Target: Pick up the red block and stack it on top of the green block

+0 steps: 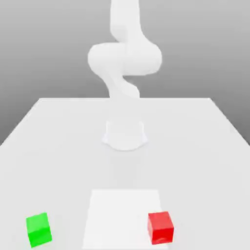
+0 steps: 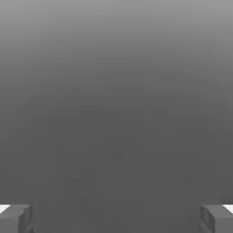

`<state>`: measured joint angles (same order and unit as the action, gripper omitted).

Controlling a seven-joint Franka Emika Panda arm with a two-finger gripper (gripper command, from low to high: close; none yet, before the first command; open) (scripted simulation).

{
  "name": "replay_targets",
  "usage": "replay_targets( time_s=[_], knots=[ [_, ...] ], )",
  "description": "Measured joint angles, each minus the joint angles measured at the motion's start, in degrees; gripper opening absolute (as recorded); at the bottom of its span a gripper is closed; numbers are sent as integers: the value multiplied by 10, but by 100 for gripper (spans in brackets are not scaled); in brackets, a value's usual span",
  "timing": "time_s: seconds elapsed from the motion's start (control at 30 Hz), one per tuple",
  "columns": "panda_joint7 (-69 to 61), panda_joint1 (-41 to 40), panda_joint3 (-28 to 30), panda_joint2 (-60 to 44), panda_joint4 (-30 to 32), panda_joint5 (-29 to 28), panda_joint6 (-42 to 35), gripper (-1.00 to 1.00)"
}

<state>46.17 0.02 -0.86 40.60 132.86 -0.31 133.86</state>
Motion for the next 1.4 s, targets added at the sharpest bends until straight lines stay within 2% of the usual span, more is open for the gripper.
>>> replay_targets(
  time_s=[0.63, 0.8, 0.97, 1.0, 1.23, 1.4],
  knots=[
    [29, 22, -50, -398, 82, -28, 158, 0],
    [30, 32, -55, -502, 102, -27, 201, 0],
    [46, 47, -39, -605, 92, -48, 280, 0],
    [48, 50, -35, -618, 90, -51, 291, -100],
    [48, 50, -35, -617, 90, -50, 290, -100],
    [34, 37, -46, -530, 102, -26, 216, -100]
  ],
)
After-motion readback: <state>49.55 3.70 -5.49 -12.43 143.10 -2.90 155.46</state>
